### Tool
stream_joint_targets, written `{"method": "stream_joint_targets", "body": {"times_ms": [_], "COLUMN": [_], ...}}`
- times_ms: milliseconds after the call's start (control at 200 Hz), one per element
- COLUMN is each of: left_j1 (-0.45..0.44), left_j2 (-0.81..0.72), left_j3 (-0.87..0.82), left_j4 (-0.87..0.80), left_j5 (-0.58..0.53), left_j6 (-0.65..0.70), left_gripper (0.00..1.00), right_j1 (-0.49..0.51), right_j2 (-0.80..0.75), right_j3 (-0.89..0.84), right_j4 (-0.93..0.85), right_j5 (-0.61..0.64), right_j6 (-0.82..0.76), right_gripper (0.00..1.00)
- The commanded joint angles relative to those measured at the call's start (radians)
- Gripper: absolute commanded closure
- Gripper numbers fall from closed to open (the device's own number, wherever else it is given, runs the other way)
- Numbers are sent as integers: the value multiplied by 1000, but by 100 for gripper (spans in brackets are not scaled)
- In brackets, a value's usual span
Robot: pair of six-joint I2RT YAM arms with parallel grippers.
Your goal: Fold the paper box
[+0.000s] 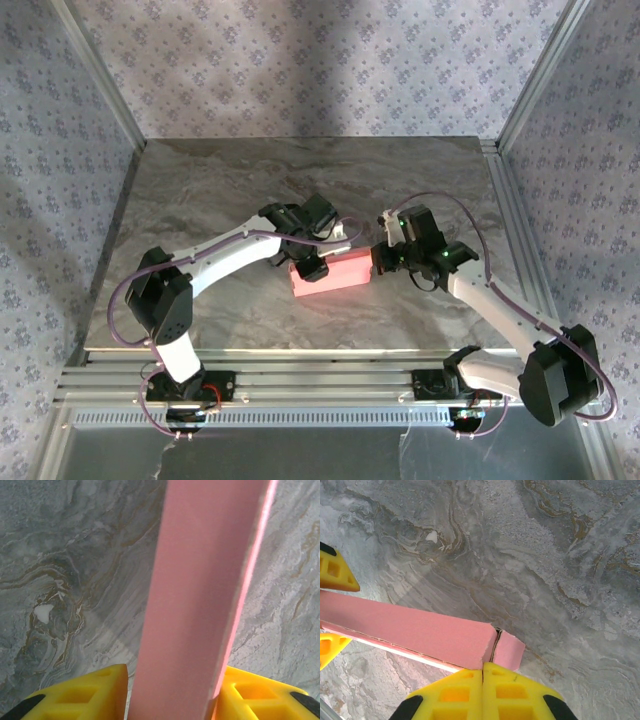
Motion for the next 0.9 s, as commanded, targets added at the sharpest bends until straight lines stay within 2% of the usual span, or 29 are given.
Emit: {"method": "stream_joint_targets", "body": {"times_ms": [0,140,295,485,595,894], "left_j1": [7,7,20,104,118,135], "left_j2": [-49,-132,-227,-315,-365,-389], "left_j3": [51,54,40,-4,-59,-197], "left_j4": [19,45,38,-86,-154,-124], "left_j5": [3,46,47,69,2,-1], "left_j6": [-69,-185,-305,-404,-427,-466], "left_gripper": [54,50,46,53,54,57], "right_j1": [8,8,8,8,8,8], "right_j2": [4,15,35,56,61,82], "right_j3": [-9,11,35,57,61,79], "right_j4": [-59,-73,-89,-105,-106,-117], "right_j5": [36,32,23,15,11,2], "right_j6": [-10,-16,-18,-24,-25,-30], "right_gripper": [100,100,100,100,100,100]}}
